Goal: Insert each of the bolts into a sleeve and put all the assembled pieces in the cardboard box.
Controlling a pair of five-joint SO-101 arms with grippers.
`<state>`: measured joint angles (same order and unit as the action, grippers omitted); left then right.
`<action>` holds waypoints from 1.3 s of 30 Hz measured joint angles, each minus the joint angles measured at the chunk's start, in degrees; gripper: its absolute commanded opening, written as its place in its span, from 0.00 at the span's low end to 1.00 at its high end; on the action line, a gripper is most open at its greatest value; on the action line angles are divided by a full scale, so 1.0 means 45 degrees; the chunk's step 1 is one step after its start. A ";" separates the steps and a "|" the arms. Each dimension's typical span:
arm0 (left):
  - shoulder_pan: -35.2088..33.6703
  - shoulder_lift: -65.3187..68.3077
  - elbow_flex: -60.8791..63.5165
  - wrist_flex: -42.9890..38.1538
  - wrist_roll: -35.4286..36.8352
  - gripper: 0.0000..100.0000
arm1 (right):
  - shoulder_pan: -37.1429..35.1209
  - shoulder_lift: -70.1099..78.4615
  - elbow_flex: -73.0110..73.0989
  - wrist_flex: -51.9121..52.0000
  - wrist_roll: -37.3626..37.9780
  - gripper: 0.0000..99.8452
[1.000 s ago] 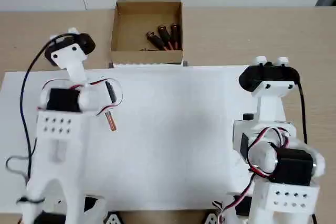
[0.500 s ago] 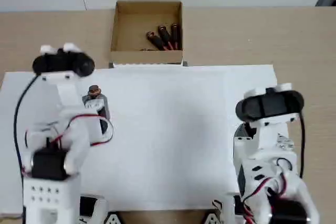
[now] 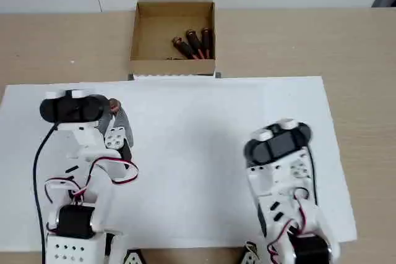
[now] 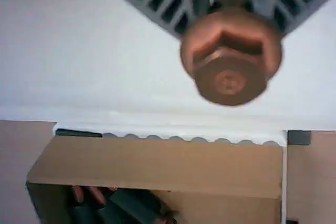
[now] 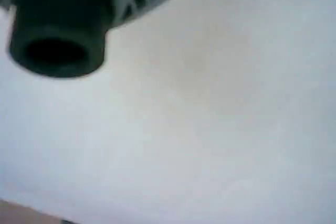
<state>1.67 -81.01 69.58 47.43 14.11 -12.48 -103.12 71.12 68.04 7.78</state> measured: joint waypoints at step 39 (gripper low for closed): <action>0.5333 -0.4923 0.4982 -0.5626 0.4630 0.01 | -0.4825 -0.0020 0.5372 -0.6310 0.1114 0.00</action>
<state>25.67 -103.16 92.00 22.11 34.95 -34.20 -103.21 95.30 39.65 12.79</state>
